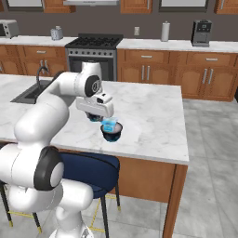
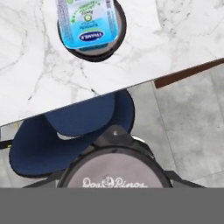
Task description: Stack the yogurt containers by placing the smaller containers on top of the larger containers.
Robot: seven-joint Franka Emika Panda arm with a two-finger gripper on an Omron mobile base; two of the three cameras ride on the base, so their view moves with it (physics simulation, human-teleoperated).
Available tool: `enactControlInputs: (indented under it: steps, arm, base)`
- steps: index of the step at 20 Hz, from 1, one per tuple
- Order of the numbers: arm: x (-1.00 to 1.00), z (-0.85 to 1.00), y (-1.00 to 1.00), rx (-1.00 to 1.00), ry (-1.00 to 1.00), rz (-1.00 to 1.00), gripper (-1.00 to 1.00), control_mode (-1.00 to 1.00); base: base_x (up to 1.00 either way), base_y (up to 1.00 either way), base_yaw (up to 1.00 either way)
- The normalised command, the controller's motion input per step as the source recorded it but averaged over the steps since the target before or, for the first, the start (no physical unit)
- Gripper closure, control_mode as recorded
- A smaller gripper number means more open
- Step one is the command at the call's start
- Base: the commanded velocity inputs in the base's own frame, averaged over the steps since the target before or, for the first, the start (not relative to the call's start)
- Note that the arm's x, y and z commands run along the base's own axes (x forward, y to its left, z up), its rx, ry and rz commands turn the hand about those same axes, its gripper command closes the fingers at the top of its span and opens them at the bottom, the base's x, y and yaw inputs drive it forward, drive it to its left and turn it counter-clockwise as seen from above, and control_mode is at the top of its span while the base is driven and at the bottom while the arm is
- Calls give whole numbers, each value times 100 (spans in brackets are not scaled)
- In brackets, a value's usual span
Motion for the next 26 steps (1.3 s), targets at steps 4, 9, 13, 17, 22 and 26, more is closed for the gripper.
enactControlInputs:
  steps: [4,9,13,17,22,26]
  arm:
    - [14,-8,-6,0,4,1,100,-100]
    - [20,-12,0,0,5,0,100,-100]
    - [24,-9,0,0,3,0,100,-100]
    - [27,-10,0,0,2,0,100,-100]
    - [28,-14,0,0,2,0,100,-100]
    - [26,-18,0,0,2,0,100,-100]
  base:
    - [0,0,0]
    - [0,0,0]
    - [0,0,0]
    - [0,0,0]
    - [0,0,0]
    - [0,0,0]
